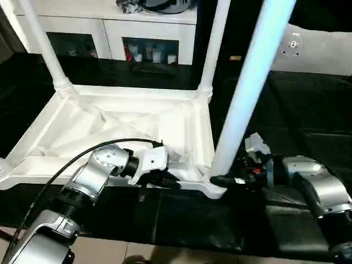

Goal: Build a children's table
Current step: Rotate leg to tighten

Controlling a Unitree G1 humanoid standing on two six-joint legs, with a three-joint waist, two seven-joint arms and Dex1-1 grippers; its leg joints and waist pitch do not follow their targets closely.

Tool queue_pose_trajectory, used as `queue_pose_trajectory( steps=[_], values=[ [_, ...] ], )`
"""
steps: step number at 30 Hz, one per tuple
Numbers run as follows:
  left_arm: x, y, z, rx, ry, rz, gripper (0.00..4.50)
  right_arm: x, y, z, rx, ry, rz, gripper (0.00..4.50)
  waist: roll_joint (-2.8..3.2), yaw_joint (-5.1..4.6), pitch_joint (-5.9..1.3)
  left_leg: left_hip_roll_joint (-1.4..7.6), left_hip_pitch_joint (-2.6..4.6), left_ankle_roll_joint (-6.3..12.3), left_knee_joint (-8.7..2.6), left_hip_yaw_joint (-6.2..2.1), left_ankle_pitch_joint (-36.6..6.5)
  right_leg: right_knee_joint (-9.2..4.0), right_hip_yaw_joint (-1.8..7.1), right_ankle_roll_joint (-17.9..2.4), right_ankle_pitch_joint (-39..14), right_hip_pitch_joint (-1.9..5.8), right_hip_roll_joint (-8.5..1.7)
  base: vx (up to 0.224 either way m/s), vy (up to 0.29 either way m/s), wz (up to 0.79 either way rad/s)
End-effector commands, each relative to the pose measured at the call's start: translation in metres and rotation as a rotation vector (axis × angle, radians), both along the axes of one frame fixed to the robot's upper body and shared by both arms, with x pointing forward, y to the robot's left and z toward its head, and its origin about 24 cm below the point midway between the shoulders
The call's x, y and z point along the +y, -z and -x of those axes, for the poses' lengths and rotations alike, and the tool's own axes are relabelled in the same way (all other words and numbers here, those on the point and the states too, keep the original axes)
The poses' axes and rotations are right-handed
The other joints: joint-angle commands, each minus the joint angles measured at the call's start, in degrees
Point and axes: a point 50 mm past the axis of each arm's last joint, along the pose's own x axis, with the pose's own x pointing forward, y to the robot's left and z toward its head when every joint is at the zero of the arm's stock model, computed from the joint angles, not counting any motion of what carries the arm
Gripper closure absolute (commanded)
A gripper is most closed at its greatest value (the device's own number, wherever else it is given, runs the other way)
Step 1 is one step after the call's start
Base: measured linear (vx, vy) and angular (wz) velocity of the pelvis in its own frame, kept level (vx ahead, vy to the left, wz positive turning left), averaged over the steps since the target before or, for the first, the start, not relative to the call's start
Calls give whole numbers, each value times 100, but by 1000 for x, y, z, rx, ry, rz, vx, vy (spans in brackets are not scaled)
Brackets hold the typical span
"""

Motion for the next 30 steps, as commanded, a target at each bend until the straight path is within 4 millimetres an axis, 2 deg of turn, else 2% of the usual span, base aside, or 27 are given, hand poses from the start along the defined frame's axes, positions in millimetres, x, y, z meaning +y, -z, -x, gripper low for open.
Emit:
queue_pose_trajectory(
  steps=[1,2,3,4,6,7,8,9,10,11,12,13,14,15,18,21,24,27,30],
  values=[
    [-31,-4,-2,11,-24,74,450,22,2,-12,14,129,-17,241,-53,-18,-315,253,-9,62,-426,-100,-1100,-535,248,-893,-2437,291,-442,-55,-4,-9],
    [-34,-5,-3,12,-38,76,450,25,1,-14,3,139,-17,243,-59,-71,-319,243,-27,7,-443,-115,-1138,-565,245,-754,-2671,298,-443,0,0,0],
    [-34,-5,-3,12,-38,76,450,25,1,-14,3,139,-17,245,-57,-94,-320,243,-27,8,-443,-120,-1160,-575,243,-712,-2722,300,-440,0,0,0],
    [-42,-6,-8,-12,-110,70,450,33,1,-26,-15,260,11,246,-43,-121,-322,251,-13,51,-441,-120,-1184,-592,254,-692,-2679,287,-434,0,0,0],
    [-52,-8,-19,-62,-241,53,450,42,1,-43,-10,459,20,246,-67,-263,-329,236,-25,-15,-431,-109,-1106,-544,262,-837,-2368,256,-400,0,0,0],
    [-56,-8,-23,-82,-285,45,450,45,1,-47,-1,518,9,246,-59,-284,-330,217,-21,-21,-425,-110,-1104,-564,254,-832,-2408,254,-396,0,0,0],
    [-59,-9,-25,-93,-311,40,450,47,0,-50,-6,549,14,246,-67,-281,-372,213,-17,15,-395,-100,-947,-541,270,-876,-2157,281,-413,0,0,0],
    [-60,-9,-26,-98,-322,38,450,48,0,-51,-8,562,16,246,-67,-295,-358,220,-50,91,-397,-93,-864,-524,273,-945,-1901,285,-397,0,0,0],
    [-66,-9,-28,-112,-367,32,450,54,0,-53,-43,581,39,246,-78,-293,-353,224,-49,124,-397,-87,-860,-529,270,-946,-1856,282,-393,0,0,0],
    [-70,-8,-29,-128,-395,22,450,60,-1,-54,-78,572,51,246,-96,-288,-382,232,-48,168,-374,-76,-745,-482,277,-1011,-1604,288,-401,0,0,0],
    [-71,-8,-30,-131,-400,20,450,61,-1,-53,-84,568,52,214,-90,-268,-384,213,-53,249,-367,-67,-625,-482,276,-1054,-1405,305,-393,0,0,0],
    [-73,-8,-29,-131,-405,16,450,64,-1,-53,-101,561,63,214,-91,-259,-390,213,-58,292,-362,-64,-575,-472,280,-1078,-1304,315,-398,0,0,0],
    [-74,-7,-28,-125,-404,20,450,64,0,-50,-102,549,57,185,-117,-248,-401,214,-76,375,-352,-59,-416,-436,285,-1130,-1034,333,-395,0,0,0],
    [-74,-7,-28,-125,-404,20,450,64,0,-50,-102,549,57,183,-100,-237,-400,218,-77,449,-352,-63,-315,-412,281,-1195,-824,336,-391,0,0,0],
    [-66,-6,-28,-136,-406,6,450,54,-1,-50,-137,560,36,158,-89,-241,-391,230,-66,518,-353,-59,-394,-418,278,-1272,-785,335,-399,0,0,0],
    [-58,-7,-29,-146,-412,17,450,45,-3,-48,-174,536,23,133,-84,-234,-372,238,-52,483,-365,-57,-621,-456,279,-1225,-1095,330,-402,0,0,0],
    [-50,-8,-29,-157,-391,25,450,35,-3,-43,-183,518,-1,96,-96,-226,-370,242,-60,504,-369,-62,-646,-468,283,-1142,-1196,341,-408,0,0,0],
    [-34,-2,-23,-157,-303,-19,450,10,-6,-33,-207,428,-17,78,-102,-219,-369,242,-76,567,-367,-69,-652,-465,282,-1106,-1183,352,-405,0,0,0],
    [-27,2,-19,-152,-235,-48,450,-3,-8,-28,-207,377,-2,51,-82,-220,-361,250,-58,581,-371,-70,-735,-486,275,-1114,-1313,329,-399,0,0,0]
  ],
)
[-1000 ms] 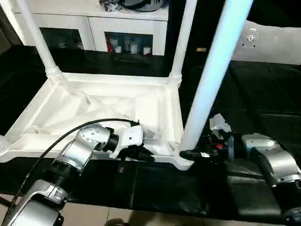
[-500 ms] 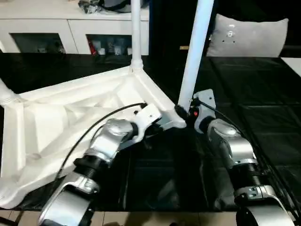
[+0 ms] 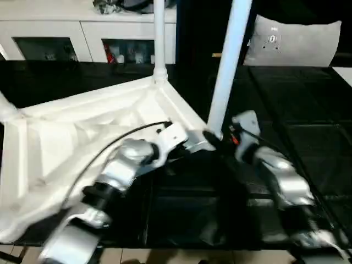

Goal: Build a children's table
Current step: Rotate leg to tighten

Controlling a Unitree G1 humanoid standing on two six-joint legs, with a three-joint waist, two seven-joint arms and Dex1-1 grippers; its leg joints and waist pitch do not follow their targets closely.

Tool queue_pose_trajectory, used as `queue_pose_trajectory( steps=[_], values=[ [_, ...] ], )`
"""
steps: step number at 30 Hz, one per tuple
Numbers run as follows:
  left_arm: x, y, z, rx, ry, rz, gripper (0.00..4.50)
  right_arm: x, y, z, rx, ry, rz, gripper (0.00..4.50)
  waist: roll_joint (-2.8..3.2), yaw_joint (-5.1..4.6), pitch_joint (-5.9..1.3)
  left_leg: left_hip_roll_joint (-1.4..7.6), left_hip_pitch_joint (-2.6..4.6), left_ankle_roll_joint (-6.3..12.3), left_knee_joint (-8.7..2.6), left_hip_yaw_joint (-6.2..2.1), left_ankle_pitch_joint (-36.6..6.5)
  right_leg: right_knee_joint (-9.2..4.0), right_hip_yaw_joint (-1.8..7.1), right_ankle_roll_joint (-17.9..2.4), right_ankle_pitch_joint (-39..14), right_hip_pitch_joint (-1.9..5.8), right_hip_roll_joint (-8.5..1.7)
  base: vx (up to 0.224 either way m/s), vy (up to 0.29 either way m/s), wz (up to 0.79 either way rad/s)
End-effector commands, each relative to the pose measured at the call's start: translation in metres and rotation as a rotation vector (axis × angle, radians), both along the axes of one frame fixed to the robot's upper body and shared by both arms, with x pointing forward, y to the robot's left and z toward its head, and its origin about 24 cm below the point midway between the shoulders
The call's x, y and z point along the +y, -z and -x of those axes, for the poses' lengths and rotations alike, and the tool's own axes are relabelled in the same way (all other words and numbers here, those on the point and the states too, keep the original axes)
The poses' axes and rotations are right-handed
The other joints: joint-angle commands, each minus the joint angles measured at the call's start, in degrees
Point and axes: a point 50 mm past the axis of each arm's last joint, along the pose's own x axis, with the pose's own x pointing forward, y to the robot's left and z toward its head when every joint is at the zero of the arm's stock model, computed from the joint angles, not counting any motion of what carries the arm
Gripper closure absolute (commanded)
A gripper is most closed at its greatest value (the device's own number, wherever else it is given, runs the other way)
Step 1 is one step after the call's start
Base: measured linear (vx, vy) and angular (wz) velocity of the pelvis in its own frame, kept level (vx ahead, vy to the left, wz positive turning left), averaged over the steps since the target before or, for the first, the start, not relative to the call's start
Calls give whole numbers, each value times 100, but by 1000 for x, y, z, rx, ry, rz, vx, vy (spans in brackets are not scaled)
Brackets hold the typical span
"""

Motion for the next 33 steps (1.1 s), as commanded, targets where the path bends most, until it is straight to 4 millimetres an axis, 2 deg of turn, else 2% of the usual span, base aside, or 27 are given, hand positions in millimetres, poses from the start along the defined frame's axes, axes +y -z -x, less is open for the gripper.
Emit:
queue_pose_trajectory(
  steps=[1,2,5,6,7,8,12,14,16,17,20,26,33],
  values=[
    [1,7,8,17,86,-16,450,-4,-10,2,-36,-61,-13,51,-76,48,-358,254,-30,525,-350,-68,-787,-479,278,-1103,-1418,343,-407,0,0,0],
    [4,7,9,21,122,-24,450,-10,-11,3,-37,-83,-4,38,-62,50,-357,255,-31,509,-352,-73,-825,-481,274,-1113,-1468,341,-405,0,0,0],
    [9,7,14,28,209,-37,450,-21,-16,7,-34,-151,32,10,-75,76,-358,266,-28,489,-352,-71,-839,-473,279,-1108,-1485,339,-408,0,0,0],
    [11,7,15,32,235,-42,450,-25,-17,8,-33,-175,48,10,-79,88,-359,264,-28,487,-349,-69,-816,-470,280,-1124,-1465,340,-414,0,0,0],
    [13,6,17,36,287,-55,450,-29,-19,12,-19,-233,72,10,-48,102,-363,268,-20,485,-343,-67,-799,-468,285,-1138,-1433,333,-420,0,0,0],
    [15,6,22,42,367,-69,450,-34,-21,17,1,-317,108,10,-70,119,-367,266,-19,522,-337,-66,-795,-462,282,-1162,-1350,345,-412,0,0,0],
    [17,3,29,89,471,-57,450,-35,-23,23,39,-440,111,10,-73,226,-359,301,-8,570,-338,-42,-767,-431,278,-1237,-1267,325,-413,0,0,0],
    [17,3,31,98,502,-57,450,-32,-22,25,59,-486,115,37,-81,254,-361,313,8,530,-340,-43,-788,-425,280,-1269,-1305,315,-421,0,0,0],
    [16,2,33,108,531,-60,450,-30,-21,28,80,-532,114,45,-78,270,-356,320,9,507,-347,-45,-813,-422,282,-1286,-1291,313,-421,0,0,0],
    [17,3,35,114,568,-71,450,-26,-21,32,104,-596,104,57,-103,280,-362,319,8,501,-344,-46,-818,-415,281,-1284,-1291,322,-425,0,0,0],
    [17,4,37,120,600,-86,450,-22,-19,36,131,-649,96,89,-107,308,-355,327,5,501,-348,-50,-825,-421,289,-1211,-1389,318,-435,0,0,0],
    [16,3,39,124,620,-74,450,-16,-14,38,160,-690,78,138,-114,345,-359,315,10,403,-351,-51,-850,-439,285,-1119,-1577,310,-437,0,0,0],
    [14,3,41,128,632,-62,450,-12,-13,40,185,-707,61,199,-112,343,-365,310,0,409,-350,-53,-740,-419,283,-1150,-1400,319,-428,0,0,0]
  ],
)
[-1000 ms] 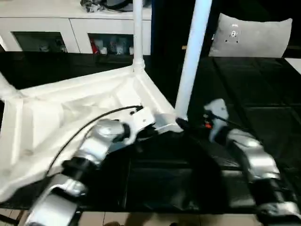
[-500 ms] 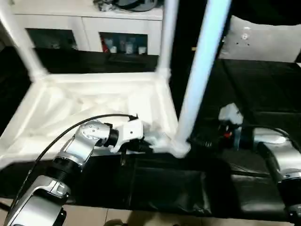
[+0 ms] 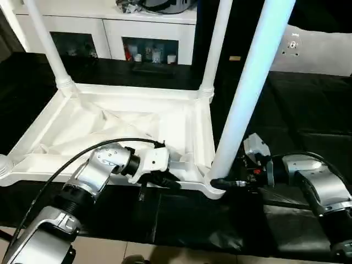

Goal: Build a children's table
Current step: Rotate leg to tighten

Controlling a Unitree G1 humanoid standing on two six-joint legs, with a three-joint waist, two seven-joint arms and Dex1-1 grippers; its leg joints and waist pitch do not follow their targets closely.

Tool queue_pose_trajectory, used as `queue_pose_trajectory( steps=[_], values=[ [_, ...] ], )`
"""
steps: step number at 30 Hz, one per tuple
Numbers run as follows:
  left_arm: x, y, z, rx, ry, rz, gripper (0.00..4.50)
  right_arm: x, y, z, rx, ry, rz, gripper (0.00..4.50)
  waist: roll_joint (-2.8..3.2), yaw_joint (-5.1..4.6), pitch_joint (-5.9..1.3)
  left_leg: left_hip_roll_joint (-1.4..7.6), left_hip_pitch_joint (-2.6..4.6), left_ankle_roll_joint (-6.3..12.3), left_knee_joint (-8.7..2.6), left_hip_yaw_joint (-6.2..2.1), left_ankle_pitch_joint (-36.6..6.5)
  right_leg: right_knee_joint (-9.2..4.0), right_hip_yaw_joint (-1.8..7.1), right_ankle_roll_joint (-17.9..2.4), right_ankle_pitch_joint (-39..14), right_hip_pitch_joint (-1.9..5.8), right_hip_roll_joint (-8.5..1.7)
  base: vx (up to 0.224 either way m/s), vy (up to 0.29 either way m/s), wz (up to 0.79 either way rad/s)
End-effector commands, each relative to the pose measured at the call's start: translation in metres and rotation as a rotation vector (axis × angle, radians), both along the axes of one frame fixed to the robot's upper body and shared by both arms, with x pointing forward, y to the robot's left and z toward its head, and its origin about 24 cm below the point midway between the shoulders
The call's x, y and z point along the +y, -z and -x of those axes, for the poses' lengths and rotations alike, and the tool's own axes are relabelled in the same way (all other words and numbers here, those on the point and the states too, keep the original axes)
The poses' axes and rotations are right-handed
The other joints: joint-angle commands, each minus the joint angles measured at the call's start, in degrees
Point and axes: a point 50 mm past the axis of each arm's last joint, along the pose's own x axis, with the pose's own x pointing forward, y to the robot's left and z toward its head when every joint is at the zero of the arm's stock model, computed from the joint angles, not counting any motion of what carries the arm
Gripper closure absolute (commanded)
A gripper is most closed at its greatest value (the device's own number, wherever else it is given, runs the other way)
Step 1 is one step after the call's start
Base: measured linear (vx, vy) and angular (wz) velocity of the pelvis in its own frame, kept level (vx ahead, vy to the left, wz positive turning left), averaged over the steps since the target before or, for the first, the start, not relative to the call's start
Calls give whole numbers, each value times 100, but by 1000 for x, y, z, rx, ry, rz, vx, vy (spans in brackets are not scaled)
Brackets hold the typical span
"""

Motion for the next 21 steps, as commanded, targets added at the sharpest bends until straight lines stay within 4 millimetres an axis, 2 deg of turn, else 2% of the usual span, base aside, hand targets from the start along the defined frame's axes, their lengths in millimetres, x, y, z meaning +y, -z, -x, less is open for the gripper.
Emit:
queue_pose_trajectory(
  steps=[1,3,7,10,12,13,15,17,18,19,21],
  values=[
    [-9,3,8,14,100,-27,450,3,-2,2,3,-26,-8,207,-90,-18,-370,307,-7,424,-373,-49,-725,-425,286,-1143,-1407,316,-422,0,0,0],
    [-11,2,8,31,84,6,450,6,-1,3,11,-28,-16,234,-85,-22,-368,308,-6,408,-374,-49,-737,-423,285,-1138,-1425,313,-419,0,0,0],
    [-15,2,9,64,37,48,450,13,1,6,19,4,-49,245,-83,-29,-366,315,-13,377,-386,-58,-744,-419,291,-1130,-1427,321,-423,0,0,0],
    [-19,5,5,69,-56,53,450,23,7,2,6,113,-37,248,-63,-55,-341,295,-2,325,-396,-58,-928,-479,282,-1045,-1793,305,-417,0,0,0],
    [-25,8,0,77,-158,61,450,33,11,-8,3,266,-37,249,-66,-119,-309,266,18,127,-430,-81,-1145,-547,266,-836,-2502,288,-419,0,0,0],
    [-28,9,-2,78,-196,63,450,37,11,-12,1,333,-46,250,-71,-129,-309,258,31,97,-432,-86,-1183,-575,262,-765,-2682,280,-426,0,0,0],
    [-37,8,-7,81,-284,72,450,45,12,-22,-4,463,-46,251,-58,-213,-298,248,20,21,-450,-113,-1318,-613,252,-595,-3033,272,-425,0,0,0],
    [-43,7,-10,79,-337,74,450,51,14,-26,-13,529,-33,251,-59,-281,-301,244,18,-10,-454,-127,-1394,-629,241,-536,-3093,263,-421,0,0,0],
    [-50,5,-13,72,-388,84,450,56,15,-29,-34,582,-14,251,-39,-330,-300,240,24,-6,-445,-124,-1453,-648,249,-558,-3061,241,-420,0,0,0],
    [-50,5,-13,72,-388,84,450,56,15,-29,-34,582,-14,252,-46,-352,-300,246,20,-13,-452,-129,-1454,-638,249,-571,-3030,245,-421,0,0,0],
    [-64,0,-21,28,-513,108,450,68,19,-42,-58,750,20,252,-22,-427,-315,220,6,-6,-430,-119,-1381,-627,255,-651,-2835,239,-407,0,0,0]
  ],
)
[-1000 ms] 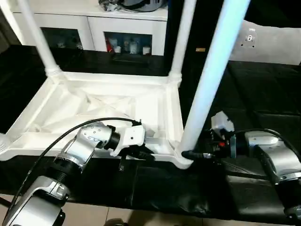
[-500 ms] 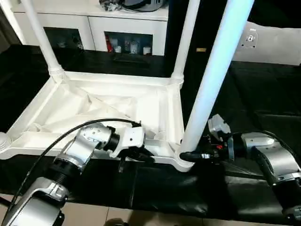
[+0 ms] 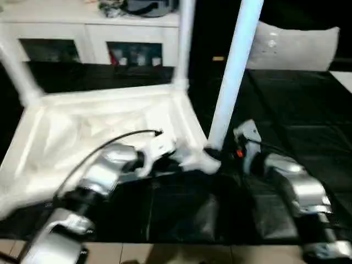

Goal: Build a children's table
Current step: Rotate leg to tighten

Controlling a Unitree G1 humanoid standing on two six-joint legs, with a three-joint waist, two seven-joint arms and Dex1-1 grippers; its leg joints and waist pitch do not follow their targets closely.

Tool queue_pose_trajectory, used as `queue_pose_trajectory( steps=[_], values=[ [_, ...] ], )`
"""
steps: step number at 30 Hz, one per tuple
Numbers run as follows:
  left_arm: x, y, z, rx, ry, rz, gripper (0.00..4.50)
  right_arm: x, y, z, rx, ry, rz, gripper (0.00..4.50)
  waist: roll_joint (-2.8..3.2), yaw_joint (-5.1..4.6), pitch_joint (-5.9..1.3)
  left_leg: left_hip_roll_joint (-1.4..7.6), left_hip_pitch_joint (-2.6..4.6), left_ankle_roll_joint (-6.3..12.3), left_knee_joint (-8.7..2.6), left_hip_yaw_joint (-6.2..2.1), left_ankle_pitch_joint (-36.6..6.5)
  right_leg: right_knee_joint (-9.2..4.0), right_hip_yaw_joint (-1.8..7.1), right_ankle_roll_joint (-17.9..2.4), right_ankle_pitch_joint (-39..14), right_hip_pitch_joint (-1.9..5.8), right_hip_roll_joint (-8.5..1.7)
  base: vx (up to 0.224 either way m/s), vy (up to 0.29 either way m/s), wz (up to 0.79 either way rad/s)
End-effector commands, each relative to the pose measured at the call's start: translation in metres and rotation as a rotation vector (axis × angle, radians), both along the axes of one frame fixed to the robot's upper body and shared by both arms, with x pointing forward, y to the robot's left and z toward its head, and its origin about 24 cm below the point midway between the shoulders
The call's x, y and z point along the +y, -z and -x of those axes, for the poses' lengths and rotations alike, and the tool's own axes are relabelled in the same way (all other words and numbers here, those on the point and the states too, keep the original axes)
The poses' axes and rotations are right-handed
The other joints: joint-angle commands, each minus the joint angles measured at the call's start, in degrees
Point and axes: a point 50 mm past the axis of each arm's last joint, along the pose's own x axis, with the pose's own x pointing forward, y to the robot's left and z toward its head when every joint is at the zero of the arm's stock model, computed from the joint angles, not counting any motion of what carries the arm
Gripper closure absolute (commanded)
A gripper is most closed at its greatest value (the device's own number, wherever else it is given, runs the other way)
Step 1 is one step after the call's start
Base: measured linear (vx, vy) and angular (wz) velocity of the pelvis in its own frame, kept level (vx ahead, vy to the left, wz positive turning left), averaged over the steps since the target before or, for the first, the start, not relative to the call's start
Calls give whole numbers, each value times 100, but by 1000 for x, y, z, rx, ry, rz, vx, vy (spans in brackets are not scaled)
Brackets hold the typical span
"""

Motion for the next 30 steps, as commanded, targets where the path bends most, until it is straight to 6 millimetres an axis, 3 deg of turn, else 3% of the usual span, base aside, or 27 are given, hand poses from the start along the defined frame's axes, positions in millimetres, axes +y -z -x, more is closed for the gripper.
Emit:
queue_pose_trajectory(
  steps=[1,4,6,11,16,23,30],
  values=[
    [-35,-8,1,-43,4,42,450,29,7,-3,33,19,2,252,-42,5,-299,220,-27,24,-432,-123,-1383,-608,237,-686,-2820,224,-403,0,0,0],
    [-43,-10,-1,-72,-37,55,450,34,4,-8,10,69,-43,252,-55,8,-323,234,-31,157,-422,-107,-1234,-586,255,-749,-2438,235,-394,0,0,0],
    [-46,-12,-1,-75,-53,72,450,35,1,-7,3,66,-66,198,-53,31,-346,239,-46,256,-411,-92,-1029,-524,274,-905,-1870,264,-384,0,0,0],
    [-40,-12,-2,-91,-59,49,450,32,-1,-4,-18,31,-72,157,-42,63,-365,241,-57,400,-391,-73,-735,-465,277,-1100,-1291,304,-390,0,0,0],
    [-29,-11,-4,-119,-50,32,450,21,-1,1,-34,-28,-79,113,-45,92,-345,250,-55,419,-404,-75,-876,-498,273,-1039,-1552,305,-396,0,0,0],
    [6,-2,0,-159,128,-94,450,-24,-9,17,-65,-242,3,58,-54,150,-345,255,-67,478,-399,-81,-908,-510,270,-898,-1668,310,-397,0,0,0],
    [21,-3,12,-133,366,-123,450,-47,-17,27,-46,-422,85,16,-48,180,-358,281,-32,486,-387,-76,-872,-467,277,-1114,-1423,297,-407,0,0,0]
  ],
)
